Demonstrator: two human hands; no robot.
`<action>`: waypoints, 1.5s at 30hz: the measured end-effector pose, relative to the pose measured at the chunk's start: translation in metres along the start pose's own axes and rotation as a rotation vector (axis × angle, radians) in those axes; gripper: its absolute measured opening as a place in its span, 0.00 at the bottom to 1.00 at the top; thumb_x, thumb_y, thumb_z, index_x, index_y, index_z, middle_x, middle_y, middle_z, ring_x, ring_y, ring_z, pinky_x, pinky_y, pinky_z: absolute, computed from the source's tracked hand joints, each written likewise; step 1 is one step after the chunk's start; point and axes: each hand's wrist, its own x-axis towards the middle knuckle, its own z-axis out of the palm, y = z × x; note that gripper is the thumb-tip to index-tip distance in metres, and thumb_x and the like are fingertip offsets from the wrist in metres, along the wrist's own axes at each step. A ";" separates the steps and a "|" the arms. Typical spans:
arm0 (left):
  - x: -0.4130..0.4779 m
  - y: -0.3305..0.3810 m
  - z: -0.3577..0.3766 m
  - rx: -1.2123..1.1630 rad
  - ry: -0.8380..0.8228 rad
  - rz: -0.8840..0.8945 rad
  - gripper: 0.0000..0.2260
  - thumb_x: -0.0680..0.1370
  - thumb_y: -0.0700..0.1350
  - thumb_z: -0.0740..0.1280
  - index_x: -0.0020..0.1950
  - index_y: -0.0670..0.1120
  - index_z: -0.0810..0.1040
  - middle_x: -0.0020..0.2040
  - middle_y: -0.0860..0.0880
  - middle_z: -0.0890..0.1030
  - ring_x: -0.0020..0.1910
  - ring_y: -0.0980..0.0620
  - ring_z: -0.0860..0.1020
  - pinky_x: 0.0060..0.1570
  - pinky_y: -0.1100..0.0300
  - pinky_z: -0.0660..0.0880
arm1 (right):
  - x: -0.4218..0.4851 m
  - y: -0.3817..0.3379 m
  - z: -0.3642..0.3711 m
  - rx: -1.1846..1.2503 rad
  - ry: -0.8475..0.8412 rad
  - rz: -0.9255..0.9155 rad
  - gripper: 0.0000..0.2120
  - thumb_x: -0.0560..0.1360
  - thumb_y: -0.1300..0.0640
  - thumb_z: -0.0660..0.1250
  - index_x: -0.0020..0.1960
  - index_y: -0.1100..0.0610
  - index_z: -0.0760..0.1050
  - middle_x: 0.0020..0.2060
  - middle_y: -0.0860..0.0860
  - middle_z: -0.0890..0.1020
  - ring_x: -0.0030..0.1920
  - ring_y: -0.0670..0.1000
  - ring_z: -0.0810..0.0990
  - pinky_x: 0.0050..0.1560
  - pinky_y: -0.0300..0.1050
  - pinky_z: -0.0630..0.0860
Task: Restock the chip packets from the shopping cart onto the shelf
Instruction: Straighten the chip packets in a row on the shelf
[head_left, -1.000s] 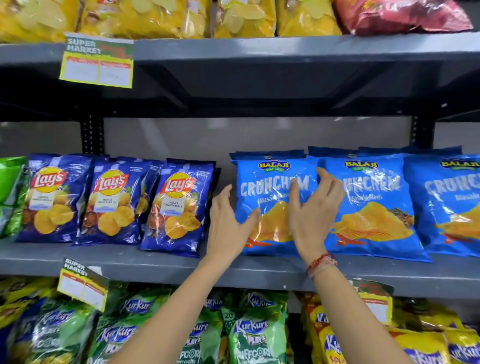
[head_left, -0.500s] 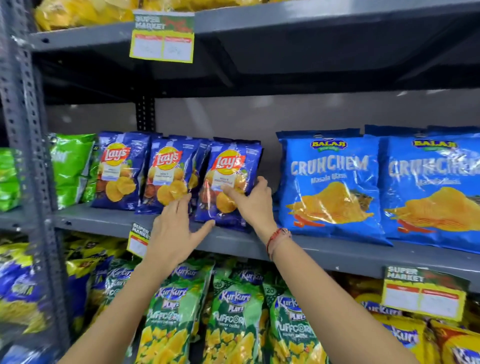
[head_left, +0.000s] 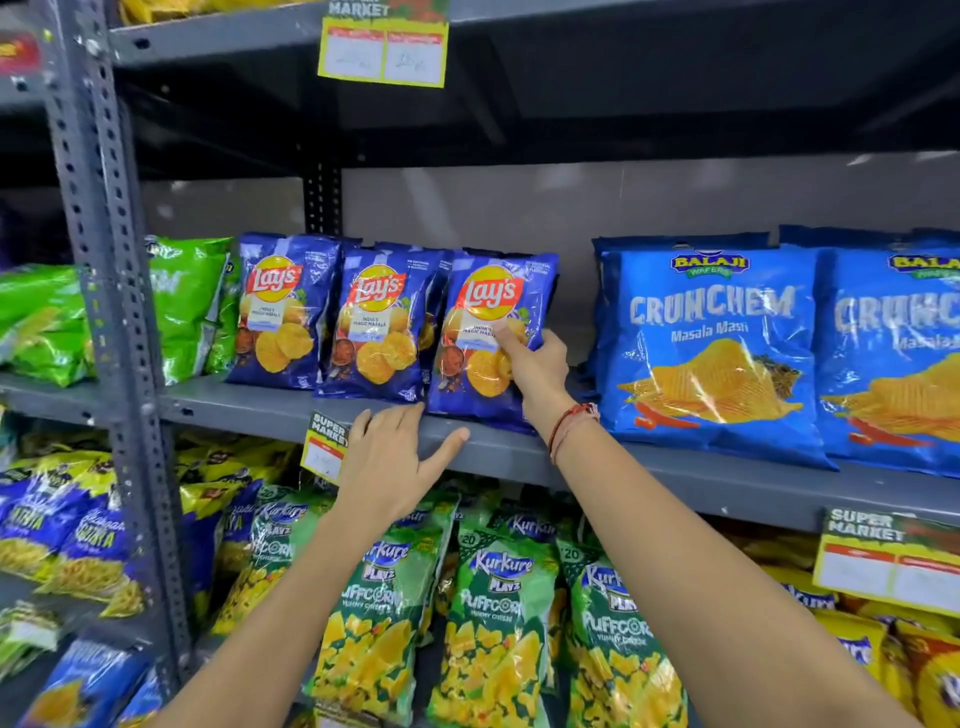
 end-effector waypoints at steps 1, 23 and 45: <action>-0.001 0.000 0.001 -0.003 0.017 -0.001 0.43 0.69 0.71 0.42 0.68 0.41 0.69 0.66 0.44 0.75 0.66 0.47 0.70 0.70 0.48 0.57 | 0.000 -0.001 0.001 0.014 0.002 -0.042 0.22 0.70 0.48 0.74 0.58 0.60 0.77 0.57 0.58 0.82 0.61 0.59 0.78 0.63 0.58 0.75; -0.004 -0.001 0.004 -0.012 0.062 0.028 0.37 0.72 0.68 0.46 0.64 0.43 0.74 0.62 0.45 0.78 0.63 0.46 0.73 0.69 0.47 0.60 | 0.008 0.003 0.006 -0.446 0.070 -0.345 0.32 0.67 0.39 0.72 0.61 0.60 0.74 0.57 0.56 0.80 0.62 0.57 0.72 0.61 0.54 0.73; 0.119 0.200 0.022 -1.041 -0.114 -0.161 0.34 0.75 0.63 0.59 0.73 0.43 0.58 0.72 0.40 0.66 0.70 0.43 0.66 0.70 0.50 0.61 | 0.002 -0.062 -0.228 -0.599 0.483 -0.468 0.28 0.73 0.39 0.66 0.62 0.60 0.71 0.56 0.59 0.77 0.60 0.59 0.73 0.55 0.50 0.68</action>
